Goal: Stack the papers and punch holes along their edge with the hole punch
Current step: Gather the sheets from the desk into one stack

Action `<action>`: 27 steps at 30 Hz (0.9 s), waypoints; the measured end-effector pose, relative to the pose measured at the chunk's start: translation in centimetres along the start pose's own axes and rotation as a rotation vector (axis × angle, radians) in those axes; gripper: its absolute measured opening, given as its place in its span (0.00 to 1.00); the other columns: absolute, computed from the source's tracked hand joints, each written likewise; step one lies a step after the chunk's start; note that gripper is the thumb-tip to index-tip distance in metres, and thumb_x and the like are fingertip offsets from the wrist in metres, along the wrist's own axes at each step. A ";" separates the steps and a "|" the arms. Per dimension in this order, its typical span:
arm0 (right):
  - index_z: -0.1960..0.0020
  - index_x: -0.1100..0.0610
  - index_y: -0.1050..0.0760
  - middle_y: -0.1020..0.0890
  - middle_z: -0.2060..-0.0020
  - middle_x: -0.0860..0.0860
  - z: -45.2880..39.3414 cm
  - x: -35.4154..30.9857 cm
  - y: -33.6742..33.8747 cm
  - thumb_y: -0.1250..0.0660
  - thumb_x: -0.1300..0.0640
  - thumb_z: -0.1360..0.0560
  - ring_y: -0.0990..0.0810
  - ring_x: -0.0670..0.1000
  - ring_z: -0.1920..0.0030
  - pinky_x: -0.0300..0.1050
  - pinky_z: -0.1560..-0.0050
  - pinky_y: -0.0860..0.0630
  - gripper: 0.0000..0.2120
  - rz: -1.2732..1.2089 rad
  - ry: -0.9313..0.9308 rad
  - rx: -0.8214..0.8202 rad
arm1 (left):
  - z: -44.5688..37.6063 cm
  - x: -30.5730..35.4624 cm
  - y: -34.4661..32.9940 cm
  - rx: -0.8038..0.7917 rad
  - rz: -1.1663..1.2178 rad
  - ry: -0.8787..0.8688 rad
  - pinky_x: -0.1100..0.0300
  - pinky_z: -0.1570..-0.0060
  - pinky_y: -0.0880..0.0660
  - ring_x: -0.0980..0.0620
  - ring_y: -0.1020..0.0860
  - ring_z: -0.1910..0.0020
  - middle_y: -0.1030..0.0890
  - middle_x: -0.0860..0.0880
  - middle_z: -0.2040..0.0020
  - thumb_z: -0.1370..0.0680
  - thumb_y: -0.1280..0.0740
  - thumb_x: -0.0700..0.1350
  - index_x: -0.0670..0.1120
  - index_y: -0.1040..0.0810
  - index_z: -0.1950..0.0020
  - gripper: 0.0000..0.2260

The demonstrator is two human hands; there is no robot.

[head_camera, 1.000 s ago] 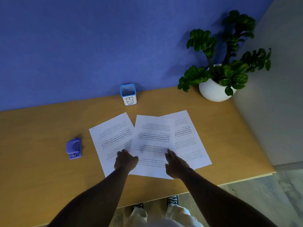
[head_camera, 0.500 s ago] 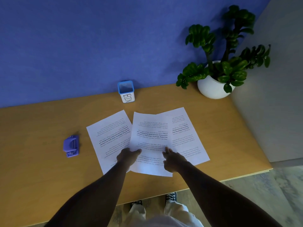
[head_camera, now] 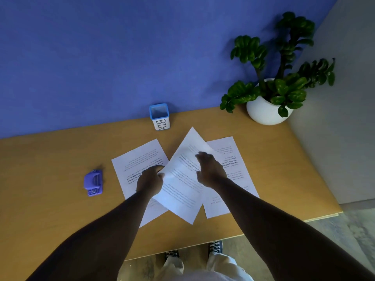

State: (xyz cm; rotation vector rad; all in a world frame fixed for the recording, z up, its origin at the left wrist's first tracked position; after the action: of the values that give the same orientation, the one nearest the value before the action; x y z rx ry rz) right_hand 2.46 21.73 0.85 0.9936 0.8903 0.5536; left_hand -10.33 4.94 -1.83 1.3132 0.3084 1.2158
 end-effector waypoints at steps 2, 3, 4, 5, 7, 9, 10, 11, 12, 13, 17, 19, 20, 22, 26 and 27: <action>0.25 0.57 0.38 0.41 0.22 0.52 -1.0 -1.8 1.6 0.32 0.59 0.25 0.43 0.55 0.23 0.52 0.29 0.35 0.31 0.042 0.089 0.085 | -0.7 0.9 1.4 -0.004 -0.065 -0.059 0.52 0.48 0.19 0.46 0.17 0.46 0.18 0.47 0.37 0.19 0.36 0.47 0.51 0.23 0.32 0.15; 0.25 0.57 0.39 0.42 0.22 0.52 -1.4 -2.8 2.3 0.30 0.59 0.26 0.45 0.55 0.22 0.53 0.27 0.38 0.32 0.067 0.135 0.122 | -1.0 1.4 2.1 -0.006 -0.097 -0.093 0.51 0.46 0.20 0.45 0.17 0.45 0.18 0.47 0.37 0.19 0.36 0.46 0.51 0.23 0.33 0.14; 0.24 0.57 0.39 0.43 0.21 0.52 -1.7 -3.6 2.9 0.29 0.58 0.26 0.47 0.56 0.21 0.55 0.25 0.42 0.33 0.101 0.181 0.149 | -1.4 1.9 2.7 -0.011 -0.126 -0.128 0.50 0.44 0.21 0.45 0.18 0.45 0.18 0.47 0.37 0.19 0.35 0.45 0.52 0.22 0.34 0.14; 0.24 0.56 0.39 0.43 0.21 0.52 -2.0 -4.4 3.3 0.29 0.56 0.26 0.49 0.56 0.21 0.56 0.24 0.45 0.34 0.141 0.224 0.160 | -1.7 2.4 3.3 -0.015 -0.157 -0.164 0.49 0.42 0.22 0.45 0.18 0.44 0.18 0.48 0.37 0.19 0.35 0.44 0.52 0.21 0.35 0.13; 0.25 0.55 0.38 0.40 0.22 0.52 -2.5 -5.3 3.5 0.30 0.54 0.25 0.48 0.55 0.21 0.58 0.23 0.50 0.32 0.200 0.286 0.144 | -2.4 3.7 4.6 -0.016 -0.224 -0.249 0.49 0.39 0.25 0.45 0.19 0.43 0.18 0.49 0.37 0.19 0.35 0.42 0.52 0.20 0.37 0.12; 0.27 0.55 0.34 0.32 0.27 0.52 -3.0 -5.5 3.3 0.32 0.53 0.24 0.43 0.54 0.23 0.57 0.22 0.50 0.27 0.177 0.288 0.101 | -2.8 5.3 6.2 0.014 -0.286 -0.349 0.50 0.38 0.28 0.47 0.20 0.41 0.17 0.51 0.39 0.19 0.35 0.43 0.52 0.18 0.39 0.11; 0.30 0.54 0.31 0.28 0.30 0.52 -3.1 -5.3 3.3 0.33 0.52 0.23 0.37 0.54 0.25 0.55 0.23 0.47 0.23 0.142 0.257 0.078 | -2.9 6.2 7.0 0.040 -0.315 -0.398 0.50 0.38 0.29 0.48 0.21 0.42 0.16 0.51 0.41 0.19 0.35 0.44 0.53 0.18 0.40 0.10; 0.32 0.53 0.28 0.24 0.34 0.52 -3.2 -4.9 3.4 0.35 0.51 0.22 0.31 0.55 0.29 0.53 0.26 0.40 0.19 0.103 0.208 0.063 | -3.0 7.0 7.7 0.073 -0.341 -0.439 0.50 0.39 0.29 0.49 0.21 0.42 0.16 0.52 0.43 0.19 0.34 0.45 0.54 0.17 0.42 0.10; 0.35 0.52 0.26 0.22 0.37 0.53 -3.3 -4.4 3.6 0.36 0.50 0.22 0.26 0.57 0.35 0.51 0.32 0.33 0.16 0.066 0.154 0.057 | -3.2 7.7 8.5 0.116 -0.353 -0.466 0.51 0.40 0.30 0.49 0.22 0.42 0.16 0.52 0.44 0.20 0.33 0.46 0.55 0.17 0.42 0.09; 0.37 0.51 0.25 0.20 0.41 0.55 -3.2 -4.0 3.7 0.37 0.50 0.21 0.22 0.59 0.40 0.50 0.38 0.28 0.14 0.035 0.108 0.055 | -3.3 8.2 9.3 0.172 -0.339 -0.473 0.51 0.39 0.31 0.49 0.23 0.41 0.16 0.52 0.44 0.21 0.32 0.47 0.55 0.18 0.43 0.09; 0.40 0.47 0.24 0.18 0.48 0.56 -3.1 -2.2 4.5 0.39 0.54 0.22 0.19 0.59 0.49 0.47 0.50 0.24 0.11 -0.150 -0.030 0.075 | -3.4 7.3 12.3 0.493 -0.233 -0.272 0.44 0.32 0.37 0.46 0.29 0.33 0.23 0.50 0.36 0.25 0.29 0.54 0.54 0.26 0.34 0.20; 0.42 0.47 0.23 0.18 0.48 0.54 -3.0 -0.8 4.7 0.39 0.55 0.22 0.20 0.57 0.50 0.45 0.51 0.23 0.11 -0.308 -0.131 0.095 | -2.9 5.4 13.1 0.615 -0.059 -0.082 0.43 0.32 0.35 0.43 0.32 0.30 0.28 0.46 0.31 0.28 0.26 0.56 0.50 0.32 0.30 0.30; 0.42 0.48 0.23 0.18 0.49 0.53 -2.9 0.0 4.8 0.38 0.55 0.23 0.20 0.57 0.51 0.45 0.51 0.24 0.12 -0.401 -0.181 0.111 | -2.6 4.2 12.8 0.629 0.060 0.027 0.43 0.32 0.34 0.42 0.33 0.29 0.30 0.44 0.30 0.29 0.25 0.57 0.49 0.34 0.28 0.34; 0.45 0.49 0.21 0.18 0.51 0.51 -2.6 1.3 4.9 0.37 0.56 0.24 0.20 0.55 0.52 0.43 0.53 0.25 0.10 -0.572 -0.264 0.136 | -2.2 1.9 11.3 0.590 0.254 0.213 0.41 0.33 0.34 0.41 0.36 0.27 0.34 0.43 0.27 0.31 0.23 0.57 0.46 0.38 0.25 0.41; 0.49 0.51 0.22 0.17 0.53 0.51 -1.6 3.2 4.3 0.35 0.57 0.25 0.19 0.54 0.53 0.43 0.56 0.24 0.06 -0.814 -0.354 0.139 | -1.5 -0.9 6.1 0.389 0.572 0.405 0.41 0.34 0.29 0.40 0.34 0.27 0.36 0.42 0.25 0.32 0.22 0.58 0.46 0.42 0.23 0.46; 0.47 0.53 0.22 0.17 0.52 0.52 -1.3 3.6 4.0 0.34 0.57 0.25 0.19 0.54 0.52 0.45 0.55 0.22 0.08 -0.857 -0.377 0.132 | -1.3 -1.4 4.7 0.318 0.664 0.440 0.43 0.35 0.27 0.41 0.32 0.28 0.34 0.43 0.25 0.32 0.22 0.58 0.46 0.41 0.23 0.45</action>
State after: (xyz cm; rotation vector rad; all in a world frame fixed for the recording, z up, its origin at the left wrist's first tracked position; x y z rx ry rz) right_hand 3.25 26.90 2.65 0.7041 0.9173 -0.4110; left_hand -14.25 3.61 1.07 1.4628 0.4064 2.0957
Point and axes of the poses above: each hand's wrist, its own z-axis away from the middle knuckle, its own y-axis out of the back of the hand, x = y × z, the point moved 9 cm from there along -z, towards the middle knuckle
